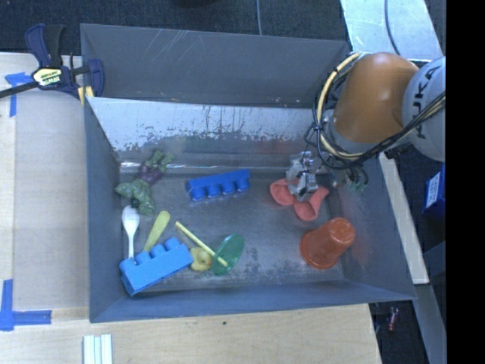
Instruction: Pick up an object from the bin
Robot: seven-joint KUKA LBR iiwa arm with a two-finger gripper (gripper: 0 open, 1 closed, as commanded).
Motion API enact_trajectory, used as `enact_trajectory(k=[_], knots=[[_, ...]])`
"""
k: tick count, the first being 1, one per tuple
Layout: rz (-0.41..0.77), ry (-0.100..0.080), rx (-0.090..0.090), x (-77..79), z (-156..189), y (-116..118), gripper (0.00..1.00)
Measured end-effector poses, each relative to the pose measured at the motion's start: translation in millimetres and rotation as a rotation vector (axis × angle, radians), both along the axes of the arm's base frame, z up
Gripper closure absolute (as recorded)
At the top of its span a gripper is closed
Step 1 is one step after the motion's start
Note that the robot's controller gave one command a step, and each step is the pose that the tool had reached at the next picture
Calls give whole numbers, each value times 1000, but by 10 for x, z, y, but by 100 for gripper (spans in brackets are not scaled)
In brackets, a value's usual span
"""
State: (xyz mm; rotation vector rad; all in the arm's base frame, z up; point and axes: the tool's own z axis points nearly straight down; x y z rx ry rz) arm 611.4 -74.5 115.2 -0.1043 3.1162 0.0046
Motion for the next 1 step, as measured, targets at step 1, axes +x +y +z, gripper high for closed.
enact_trajectory(k=[1], knots=[[0,0,0,0,0,0,100]])
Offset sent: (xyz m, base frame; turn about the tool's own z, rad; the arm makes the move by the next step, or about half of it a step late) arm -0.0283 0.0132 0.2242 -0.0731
